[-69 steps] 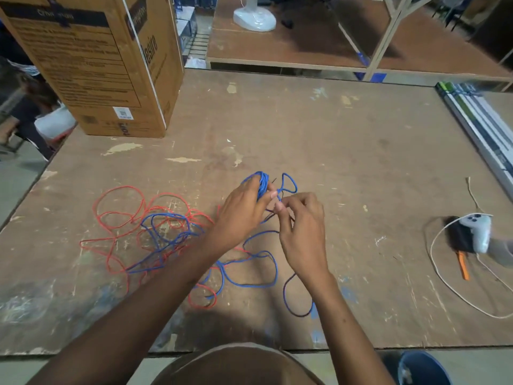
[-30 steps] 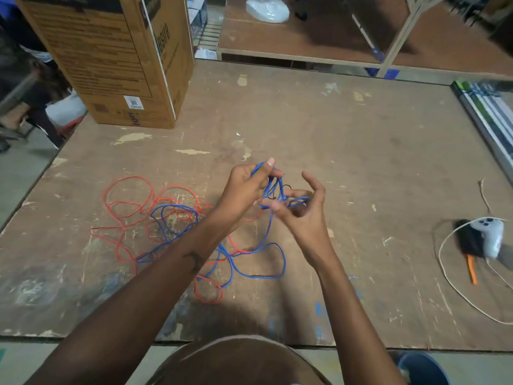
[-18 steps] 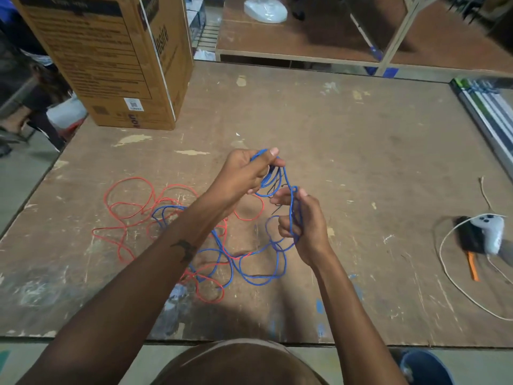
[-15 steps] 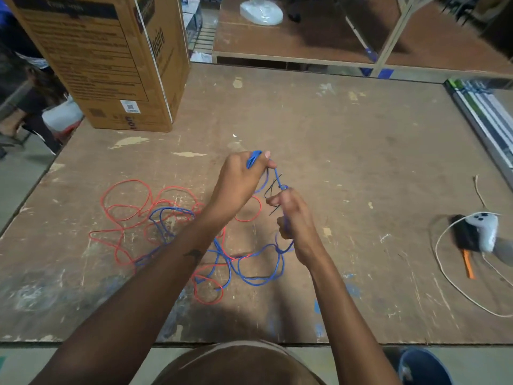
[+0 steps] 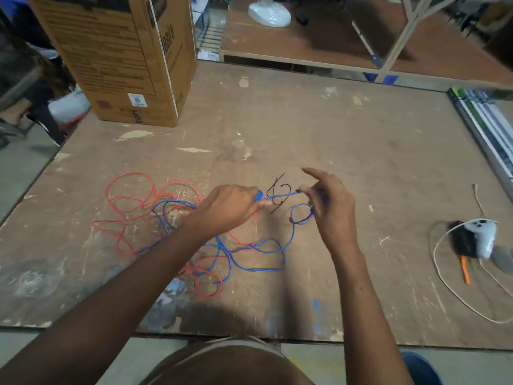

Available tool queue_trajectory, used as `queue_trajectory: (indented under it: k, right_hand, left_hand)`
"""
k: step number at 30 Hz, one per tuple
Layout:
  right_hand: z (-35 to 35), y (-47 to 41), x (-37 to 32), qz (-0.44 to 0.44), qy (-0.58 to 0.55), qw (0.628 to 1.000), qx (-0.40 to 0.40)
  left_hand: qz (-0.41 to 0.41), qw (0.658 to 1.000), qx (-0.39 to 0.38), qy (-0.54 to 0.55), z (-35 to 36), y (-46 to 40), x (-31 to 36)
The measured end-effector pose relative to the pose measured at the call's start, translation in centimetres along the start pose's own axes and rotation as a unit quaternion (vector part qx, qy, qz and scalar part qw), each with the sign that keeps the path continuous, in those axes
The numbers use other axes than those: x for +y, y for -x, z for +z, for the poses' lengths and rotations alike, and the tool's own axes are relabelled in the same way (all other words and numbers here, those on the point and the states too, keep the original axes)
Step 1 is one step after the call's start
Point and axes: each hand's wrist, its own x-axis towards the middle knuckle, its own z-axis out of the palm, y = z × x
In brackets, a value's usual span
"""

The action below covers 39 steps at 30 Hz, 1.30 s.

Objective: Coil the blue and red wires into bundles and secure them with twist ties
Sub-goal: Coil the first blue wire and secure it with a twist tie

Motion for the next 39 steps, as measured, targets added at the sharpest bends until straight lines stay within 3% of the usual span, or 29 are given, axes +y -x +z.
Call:
queue_trajectory:
  k: [2,4,6,9,10,12,14,17,20,22,23,24,25,27,28,30,32,34,36,39]
  right_hand:
    - [-0.6,-0.6,0.9,-0.056,0.035,0.992,-0.107]
    - [-0.5,-0.8,1.6,-0.110,0.103,0.975,-0.163]
    - [0.1,-0.7,1.9,-0.135,0.130,0.968,-0.168]
    - [0.8,-1.0,1.6,-0.166,0.141,0.964,-0.152]
    - [0.9,-1.2,1.4,-0.160,0.119,0.966,-0.162]
    - [0.9,-1.3,1.1,-0.063,0.002,0.971,-0.230]
    - [0.7,-1.2,0.9,0.027,-0.121,0.943,-0.310]
    - [1.4,-0.1,0.2,0.112,-0.314,0.846,-0.417]
    - [2.4,1.0,-0.3,0.225,-0.554,0.681,-0.422]
    - [3.4,1.3,0.1,0.254,-0.633,0.576,-0.451]
    - [3.9,1.4,0.1,0.259,-0.647,0.543,-0.469]
    - [4.4,1.4,0.4,0.263,-0.641,0.539,-0.479]
    - [4.7,1.4,0.4,0.268,-0.615,0.569,-0.475]
    - [4.8,1.1,0.7,0.269,-0.521,0.686,-0.432]
    - [4.6,0.8,0.9,0.255,-0.467,0.746,-0.400]
    - [4.1,0.3,0.8,0.218,-0.386,0.833,-0.332]
    - [4.0,0.1,0.5,0.205,-0.348,0.886,-0.226]
    - [4.2,0.5,0.2,0.151,-0.233,0.959,-0.050]
    - [4.8,2.0,-0.5,0.021,-0.038,0.993,0.109]
    - [7.1,4.2,-2.1,-0.127,0.173,0.955,0.206]
  left_hand:
    - [0.017,0.999,-0.019,0.046,-0.2,0.8,-0.8]
    - [0.026,0.975,-0.048,0.216,-0.9,1.6,-1.9]
    - [0.013,0.926,-0.104,0.362,-1.4,2.1,-2.7]
    - [0.002,0.891,-0.162,0.423,-2.2,2.6,-2.3]
    - [0.011,0.880,-0.167,0.445,-2.5,2.7,-2.0]
    - [0.026,0.860,-0.165,0.482,-3.9,2.7,-1.7]
    - [0.028,0.857,-0.150,0.492,-5.6,2.3,-1.9]
    - [0.009,0.851,-0.096,0.516,-7.5,1.3,-3.0]
    - [-0.005,0.812,-0.047,0.582,-7.3,0.0,-2.6]
    - [-0.019,0.786,-0.024,0.617,-6.3,-0.6,-1.4]
    - [-0.022,0.779,-0.015,0.627,-5.8,-0.9,-0.7]
    - [-0.023,0.781,-0.004,0.625,-5.3,-1.1,0.1]
    - [-0.023,0.788,0.005,0.616,-5.0,-1.1,0.8]
    - [-0.028,0.801,0.023,0.598,-4.8,-1.3,1.5]
    - [-0.030,0.800,0.026,0.598,-4.8,-1.4,1.6]
    - [-0.024,0.785,0.028,0.619,-5.1,-1.6,1.5]
    - [-0.012,0.775,0.031,0.631,-5.6,-2.1,1.1]
    - [-0.034,0.790,0.070,0.609,-6.0,-2.7,0.8]
    - [-0.071,0.806,0.130,0.574,-6.1,-3.3,1.3]
    - [-0.113,0.827,0.196,0.515,-6.2,-3.6,3.0]
